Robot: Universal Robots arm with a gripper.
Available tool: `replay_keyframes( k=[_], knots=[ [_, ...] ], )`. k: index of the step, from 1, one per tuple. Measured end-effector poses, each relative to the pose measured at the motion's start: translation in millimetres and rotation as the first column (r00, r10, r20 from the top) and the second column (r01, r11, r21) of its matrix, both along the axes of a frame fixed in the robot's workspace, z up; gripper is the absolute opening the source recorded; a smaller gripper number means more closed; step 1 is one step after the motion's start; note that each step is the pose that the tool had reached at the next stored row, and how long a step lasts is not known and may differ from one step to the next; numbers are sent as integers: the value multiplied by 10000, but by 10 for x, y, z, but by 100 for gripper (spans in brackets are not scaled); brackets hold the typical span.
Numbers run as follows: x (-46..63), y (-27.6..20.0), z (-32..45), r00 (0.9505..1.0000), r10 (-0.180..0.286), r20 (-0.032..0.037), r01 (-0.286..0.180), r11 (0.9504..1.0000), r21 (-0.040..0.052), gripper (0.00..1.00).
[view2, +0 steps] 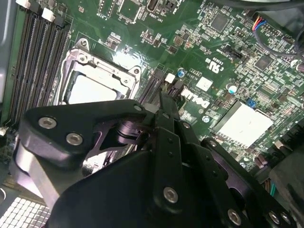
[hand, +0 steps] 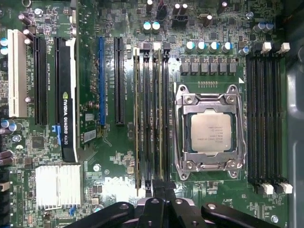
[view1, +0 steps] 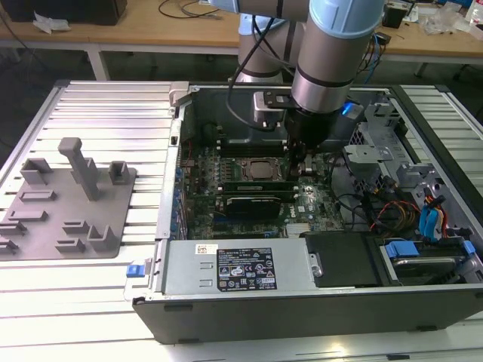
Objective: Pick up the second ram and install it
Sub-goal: 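Press down the second ram until it locks into place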
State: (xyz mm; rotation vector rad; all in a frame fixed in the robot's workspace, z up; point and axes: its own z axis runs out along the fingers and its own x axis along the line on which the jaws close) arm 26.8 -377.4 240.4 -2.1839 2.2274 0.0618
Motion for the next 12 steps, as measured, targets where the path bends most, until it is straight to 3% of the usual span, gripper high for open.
replay_keyframes(
  k=[12],
  knots=[
    [-1,7,-108,10000,-1,-1,1,10000,-4,8]
  ],
)
